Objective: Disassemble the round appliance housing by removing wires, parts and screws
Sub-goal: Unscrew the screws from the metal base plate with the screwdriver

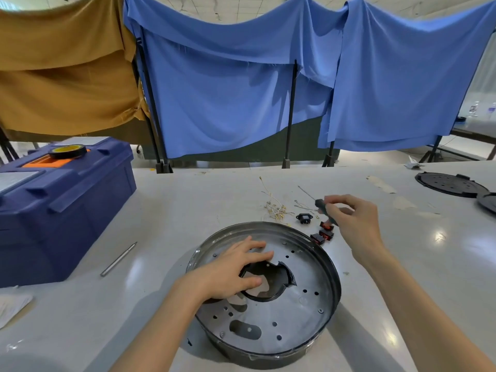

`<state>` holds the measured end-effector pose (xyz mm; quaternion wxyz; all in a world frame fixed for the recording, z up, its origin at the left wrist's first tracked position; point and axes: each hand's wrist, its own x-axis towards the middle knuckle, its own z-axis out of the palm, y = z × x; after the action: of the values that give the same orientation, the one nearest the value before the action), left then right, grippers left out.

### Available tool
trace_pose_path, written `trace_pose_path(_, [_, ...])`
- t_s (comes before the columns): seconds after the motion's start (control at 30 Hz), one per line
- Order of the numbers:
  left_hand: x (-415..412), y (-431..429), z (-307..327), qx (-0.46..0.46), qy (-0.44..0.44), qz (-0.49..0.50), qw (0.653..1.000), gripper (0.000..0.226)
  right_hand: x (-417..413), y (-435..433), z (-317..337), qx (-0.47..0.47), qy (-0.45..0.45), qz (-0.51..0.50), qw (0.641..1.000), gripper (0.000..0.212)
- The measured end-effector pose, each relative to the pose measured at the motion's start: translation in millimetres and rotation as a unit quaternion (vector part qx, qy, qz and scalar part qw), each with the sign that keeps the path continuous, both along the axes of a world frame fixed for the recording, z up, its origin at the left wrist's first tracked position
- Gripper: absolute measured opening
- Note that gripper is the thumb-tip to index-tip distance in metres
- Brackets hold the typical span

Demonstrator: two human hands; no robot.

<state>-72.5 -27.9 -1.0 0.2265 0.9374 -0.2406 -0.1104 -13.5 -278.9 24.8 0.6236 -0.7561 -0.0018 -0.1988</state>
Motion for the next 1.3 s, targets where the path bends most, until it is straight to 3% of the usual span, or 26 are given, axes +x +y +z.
trace_pose_path(0.1, [-1.4, 4.0, 0.2, -0.007, 0.013, -0.006, 1.0, 0.057, -3.7, 13.0, 10.8, 0.056, 0.011, 0.042, 0.997, 0.002])
trace_pose_path(0.3, [-1.8, 7.0, 1.4, -0.014, 0.023, -0.01, 1.0, 0.059, -1.6, 16.9, 15.8, 0.124, 0.1, 0.166, 0.973, 0.031])
trace_pose_path(0.37, [-2.1, 6.9, 0.8, -0.014, 0.021, -0.009, 1.0, 0.059, -1.8, 16.6, 14.7, 0.122, 0.089, 0.179, 0.972, 0.028])
trace_pose_path(0.47, [-2.3, 7.0, 0.8, -0.018, 0.022, -0.007, 1.0, 0.058, -1.0, 19.1, 13.9, 0.141, 0.057, 0.158, 0.976, 0.027])
trace_pose_path(0.57, [-2.0, 7.2, 0.2, -0.017, 0.022, -0.006, 1.0, 0.058, 3.2, 23.1, 13.4, 0.167, 0.034, 0.077, 0.982, 0.03])
trace_pose_path(0.67, [-2.0, 7.4, -1.3, -0.021, 0.023, -0.004, 1.0, 0.058, 4.2, 24.8, 10.8, 0.123, -0.012, 0.027, 0.992, 0.013])
trace_pose_path(0.83, [-0.6, 8.2, -4.3, -0.03, 0.02, -0.001, 0.999, 0.058, 1.4, 25.5, 5.4, 0.012, -0.099, -0.001, 0.995, 0.011])
trace_pose_path(1.3, [0.5, 8.7, -6.7, -0.03, 0.017, -0.002, 0.999, 0.059, 3.2, 31.0, -0.1, -0.045, -0.131, -0.019, 0.99, 0.017])
